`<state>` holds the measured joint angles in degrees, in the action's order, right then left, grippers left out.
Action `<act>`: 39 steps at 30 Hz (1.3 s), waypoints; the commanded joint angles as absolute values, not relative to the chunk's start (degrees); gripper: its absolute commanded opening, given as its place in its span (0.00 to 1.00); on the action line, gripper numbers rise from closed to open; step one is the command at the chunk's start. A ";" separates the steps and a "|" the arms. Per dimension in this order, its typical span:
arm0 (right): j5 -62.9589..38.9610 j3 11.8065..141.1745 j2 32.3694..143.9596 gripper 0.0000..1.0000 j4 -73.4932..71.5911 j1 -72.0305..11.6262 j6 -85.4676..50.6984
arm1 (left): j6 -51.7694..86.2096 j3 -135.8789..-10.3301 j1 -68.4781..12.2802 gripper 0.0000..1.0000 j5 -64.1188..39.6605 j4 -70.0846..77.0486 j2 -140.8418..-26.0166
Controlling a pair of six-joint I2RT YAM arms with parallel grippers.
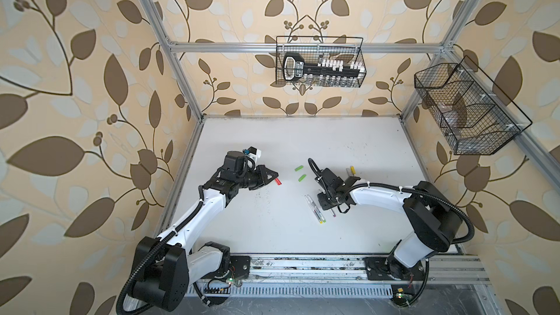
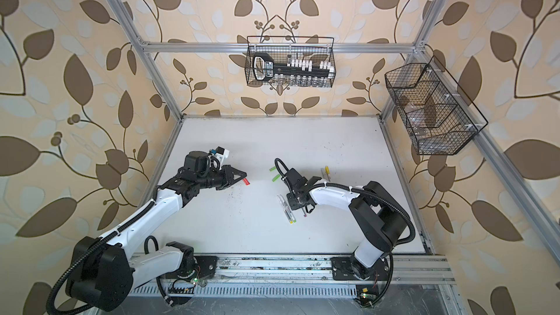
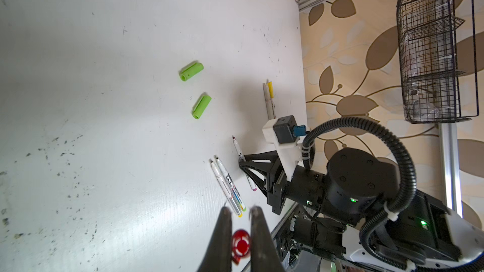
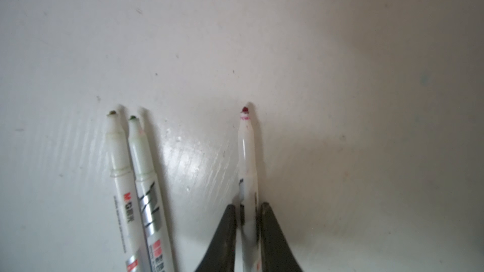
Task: Insert pens into pen caps
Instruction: Pick up a pen at the center of the table.
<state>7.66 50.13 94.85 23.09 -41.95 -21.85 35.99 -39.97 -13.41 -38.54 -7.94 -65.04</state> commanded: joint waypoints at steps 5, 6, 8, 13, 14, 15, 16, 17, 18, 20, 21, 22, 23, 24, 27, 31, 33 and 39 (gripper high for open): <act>3.91 50.77 99.31 0.12 23.64 -41.78 -20.47 | 34.51 -40.14 -12.92 0.00 -39.53 -6.43 -65.58; 4.01 51.04 99.25 0.12 23.65 -41.85 -20.32 | 34.50 -40.33 -12.92 0.00 -39.70 -6.18 -65.93; 3.92 51.30 98.68 0.11 23.25 -42.07 -19.74 | 34.70 -40.90 -12.92 0.00 -40.36 -5.50 -66.89; 4.37 51.19 95.19 0.10 21.67 -42.93 -17.96 | 34.93 -42.27 -12.92 0.00 -43.40 -4.43 -68.94; 4.59 51.16 94.37 0.10 21.39 -43.06 -17.43 | 35.14 -42.18 -12.92 0.00 -43.91 -3.78 -68.99; 4.73 51.03 93.41 0.10 21.15 -43.31 -17.01 | 35.37 -42.10 -12.92 0.00 -44.02 -3.38 -68.95; 4.77 50.87 92.31 0.10 20.86 -43.45 -16.63 | 35.42 -41.97 -12.92 0.00 -43.96 -3.22 -68.91; 4.75 50.76 91.29 0.09 20.68 -43.50 -16.21 | 35.35 -41.92 -12.92 0.00 -43.99 -3.17 -68.82; 4.64 50.59 90.37 0.09 20.52 -43.51 -15.97 | 35.33 -41.92 -12.92 0.00 -44.02 -3.10 -68.77; 4.16 50.36 88.22 0.09 20.06 -43.60 -15.39 | 35.33 -41.75 -12.99 0.00 -44.81 -2.45 -68.82; 3.82 50.28 87.27 0.09 19.83 -43.74 -15.15 | 35.48 -41.58 -13.01 0.00 -45.60 -1.78 -68.82; 3.57 50.06 86.07 0.08 19.62 -43.90 -14.94 | 35.58 -41.64 -13.05 0.00 -46.20 -1.44 -68.95; 3.23 50.01 85.08 0.08 19.28 -44.18 -14.62 | 35.60 -41.62 -13.01 0.00 -46.22 -1.41 -68.99; 3.00 49.90 84.14 0.08 18.99 -44.44 -14.46 | 35.58 -41.57 -13.01 0.00 -46.10 -1.33 -68.99; 2.30 50.08 81.76 0.08 18.20 -45.58 -13.96 | 36.05 -40.79 -13.07 0.00 -46.14 0.11 -68.87; 1.14 50.90 79.47 0.07 17.19 -47.92 -13.23 | 37.61 -39.40 -13.03 0.00 -46.32 3.50 -67.78; -0.27 51.15 78.57 0.06 15.64 -48.96 -12.99 | 37.40 -39.31 -13.04 0.00 -46.32 3.43 -66.88; -4.35 52.59 77.95 0.05 11.28 -51.69 -12.20 | 37.27 -38.67 -13.10 0.00 -46.48 3.43 -64.98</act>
